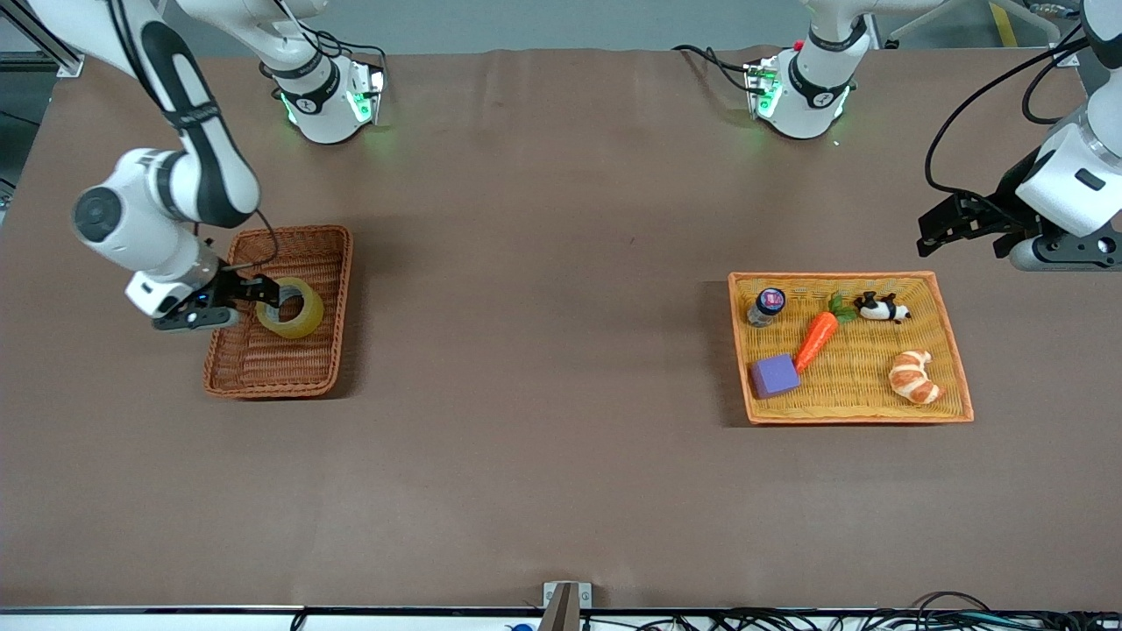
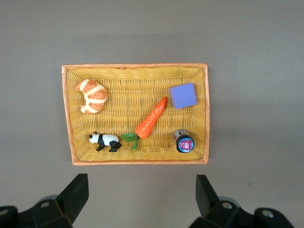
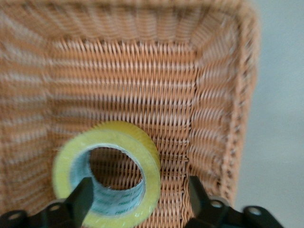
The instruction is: Move tape to another basket
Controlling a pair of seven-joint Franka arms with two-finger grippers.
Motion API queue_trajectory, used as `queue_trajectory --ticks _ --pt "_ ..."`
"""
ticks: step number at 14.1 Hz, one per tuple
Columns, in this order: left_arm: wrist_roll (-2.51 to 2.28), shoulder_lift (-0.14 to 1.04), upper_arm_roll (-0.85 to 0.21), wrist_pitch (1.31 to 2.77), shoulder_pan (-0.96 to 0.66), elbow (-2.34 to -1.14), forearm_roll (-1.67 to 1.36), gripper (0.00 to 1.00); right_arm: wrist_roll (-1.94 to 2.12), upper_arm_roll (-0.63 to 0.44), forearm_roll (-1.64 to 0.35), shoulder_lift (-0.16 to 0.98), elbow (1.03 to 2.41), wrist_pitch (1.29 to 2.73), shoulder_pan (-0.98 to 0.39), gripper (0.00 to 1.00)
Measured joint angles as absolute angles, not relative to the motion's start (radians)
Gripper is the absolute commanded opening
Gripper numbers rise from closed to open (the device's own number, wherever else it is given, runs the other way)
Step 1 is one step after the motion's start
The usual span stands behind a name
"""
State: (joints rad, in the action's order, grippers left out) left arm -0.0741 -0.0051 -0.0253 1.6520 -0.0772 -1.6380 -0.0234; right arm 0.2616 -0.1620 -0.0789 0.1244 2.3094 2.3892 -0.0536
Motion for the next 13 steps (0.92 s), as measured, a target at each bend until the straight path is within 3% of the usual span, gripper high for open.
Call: queue_trajectory --ticks 7,13 --pt "-0.074 -0.005 -0.026 1.652 -0.078 -1.638 -0.023 0.99 0.153 -0.167 -0.077 0.064 1.805 1.758 -0.011 1.0" --pt "-0.074 -0.004 -0.027 1.653 -0.079 -1.639 -0.019 0.99 0.101 -0.12 -0.023 0.058 1.516 1.427 -0.014 1.0"
